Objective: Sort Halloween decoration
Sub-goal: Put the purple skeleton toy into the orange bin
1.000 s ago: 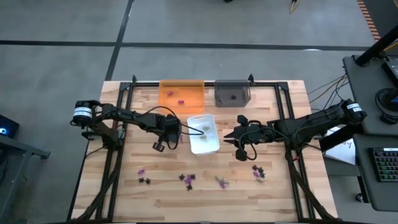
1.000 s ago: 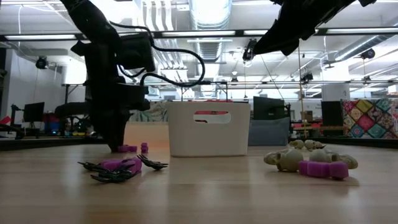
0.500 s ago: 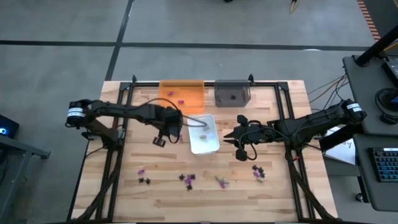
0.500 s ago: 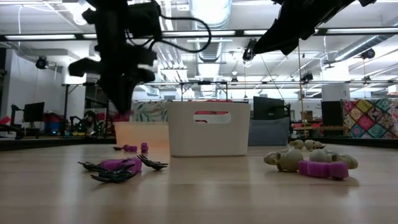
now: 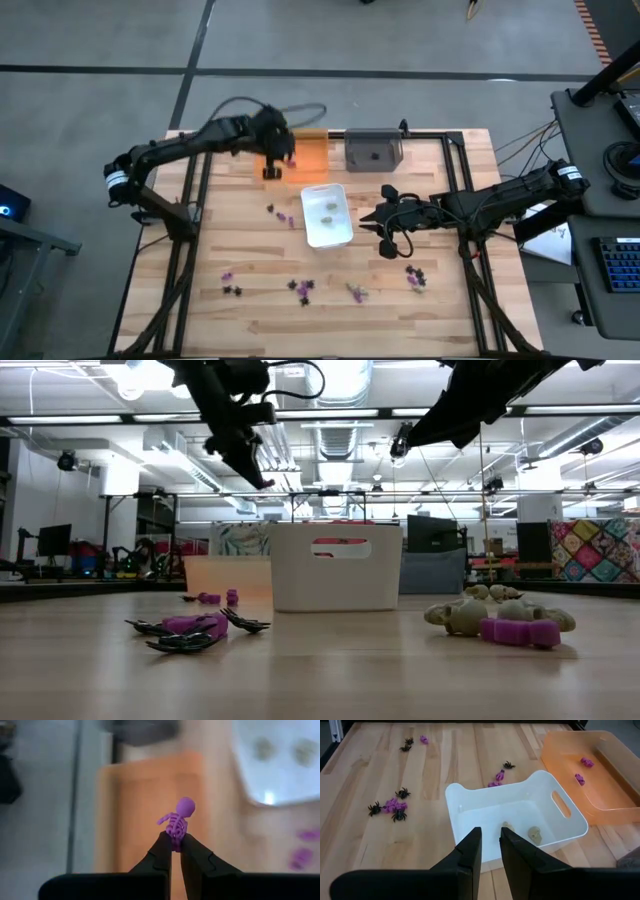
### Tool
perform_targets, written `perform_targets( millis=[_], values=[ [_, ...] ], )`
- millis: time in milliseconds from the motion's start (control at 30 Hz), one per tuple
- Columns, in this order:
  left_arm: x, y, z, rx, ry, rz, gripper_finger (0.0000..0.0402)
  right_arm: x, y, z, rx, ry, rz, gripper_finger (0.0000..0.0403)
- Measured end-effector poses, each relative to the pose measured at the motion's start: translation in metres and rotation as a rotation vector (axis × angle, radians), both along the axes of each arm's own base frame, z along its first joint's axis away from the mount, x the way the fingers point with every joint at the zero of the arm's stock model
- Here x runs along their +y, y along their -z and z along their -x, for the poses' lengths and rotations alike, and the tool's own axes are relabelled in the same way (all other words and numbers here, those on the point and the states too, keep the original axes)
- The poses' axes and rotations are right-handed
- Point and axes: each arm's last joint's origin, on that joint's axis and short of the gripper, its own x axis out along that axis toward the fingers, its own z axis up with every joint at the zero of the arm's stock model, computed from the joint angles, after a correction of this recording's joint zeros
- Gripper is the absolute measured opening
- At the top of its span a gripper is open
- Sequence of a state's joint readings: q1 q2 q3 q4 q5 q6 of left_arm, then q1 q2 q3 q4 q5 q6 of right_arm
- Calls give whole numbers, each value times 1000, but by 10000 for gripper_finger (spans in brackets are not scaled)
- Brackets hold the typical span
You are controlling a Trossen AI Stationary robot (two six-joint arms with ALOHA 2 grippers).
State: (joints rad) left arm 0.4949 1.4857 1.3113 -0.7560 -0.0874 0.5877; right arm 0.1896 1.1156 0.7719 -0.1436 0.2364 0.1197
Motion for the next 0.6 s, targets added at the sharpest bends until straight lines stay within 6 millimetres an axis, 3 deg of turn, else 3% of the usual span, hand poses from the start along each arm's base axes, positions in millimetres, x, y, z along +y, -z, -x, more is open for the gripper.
perform_targets(
  millis=[167,367,600],
  values=[
    [27,-6,6,-122,-58,-22,0,0,0,0,1,-4,8,63],
    [40,-1,7,-180,-90,-27,0,0,0,0,1,-8,15,63],
    [53,35,-9,-79,-89,33,0,-1,0,0,-1,10,36,63]
  ],
)
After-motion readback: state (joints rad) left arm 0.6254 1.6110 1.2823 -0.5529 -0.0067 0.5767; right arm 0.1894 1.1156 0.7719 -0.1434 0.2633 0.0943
